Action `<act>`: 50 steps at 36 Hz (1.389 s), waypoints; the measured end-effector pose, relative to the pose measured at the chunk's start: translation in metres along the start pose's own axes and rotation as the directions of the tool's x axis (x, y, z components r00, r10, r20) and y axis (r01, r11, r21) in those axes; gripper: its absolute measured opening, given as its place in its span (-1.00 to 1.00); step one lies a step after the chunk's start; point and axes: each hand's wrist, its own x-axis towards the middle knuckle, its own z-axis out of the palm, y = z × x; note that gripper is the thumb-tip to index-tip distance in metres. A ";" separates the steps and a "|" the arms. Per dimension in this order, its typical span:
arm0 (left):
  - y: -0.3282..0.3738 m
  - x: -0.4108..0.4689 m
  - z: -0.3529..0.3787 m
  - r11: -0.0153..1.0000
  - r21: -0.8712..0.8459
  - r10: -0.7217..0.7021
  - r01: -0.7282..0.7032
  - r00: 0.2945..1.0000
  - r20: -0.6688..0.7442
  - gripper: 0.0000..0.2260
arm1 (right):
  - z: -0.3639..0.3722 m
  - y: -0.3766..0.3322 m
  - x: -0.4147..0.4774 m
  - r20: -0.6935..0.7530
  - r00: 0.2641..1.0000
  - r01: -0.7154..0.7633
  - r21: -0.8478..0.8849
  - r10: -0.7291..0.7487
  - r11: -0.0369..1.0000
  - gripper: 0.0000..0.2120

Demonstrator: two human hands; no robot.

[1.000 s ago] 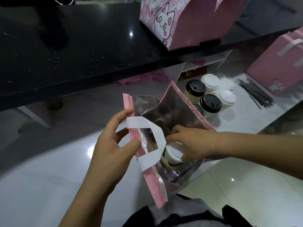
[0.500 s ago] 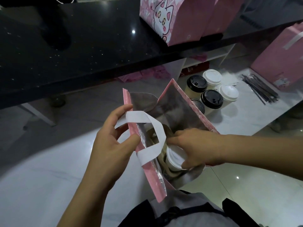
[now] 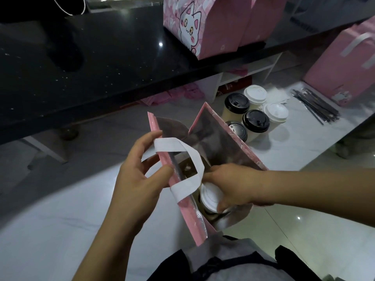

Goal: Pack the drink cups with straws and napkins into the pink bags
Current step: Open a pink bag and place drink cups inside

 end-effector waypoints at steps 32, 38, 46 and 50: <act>0.001 -0.016 0.036 0.996 -0.017 -0.084 0.083 0.945 -0.315 -0.55 | -0.050 0.168 0.051 -0.071 0.997 -0.027 -0.101 0.020 0.994 -0.13; 0.000 -0.017 0.037 0.996 -0.033 -0.092 0.086 0.932 -0.350 -0.55 | -0.068 0.163 0.047 -0.102 0.995 -0.016 -0.055 0.010 0.998 -0.17; 0.001 -0.014 0.041 0.993 -0.056 -0.113 0.099 0.918 -0.380 -0.58 | -0.152 0.111 -0.038 -0.659 0.742 0.053 -0.129 -0.125 0.990 -0.14; 0.002 -0.012 0.041 0.993 -0.054 -0.115 0.102 0.914 -0.390 -0.60 | -0.165 0.058 -0.086 -0.722 0.652 0.208 -0.123 -0.231 0.970 -0.19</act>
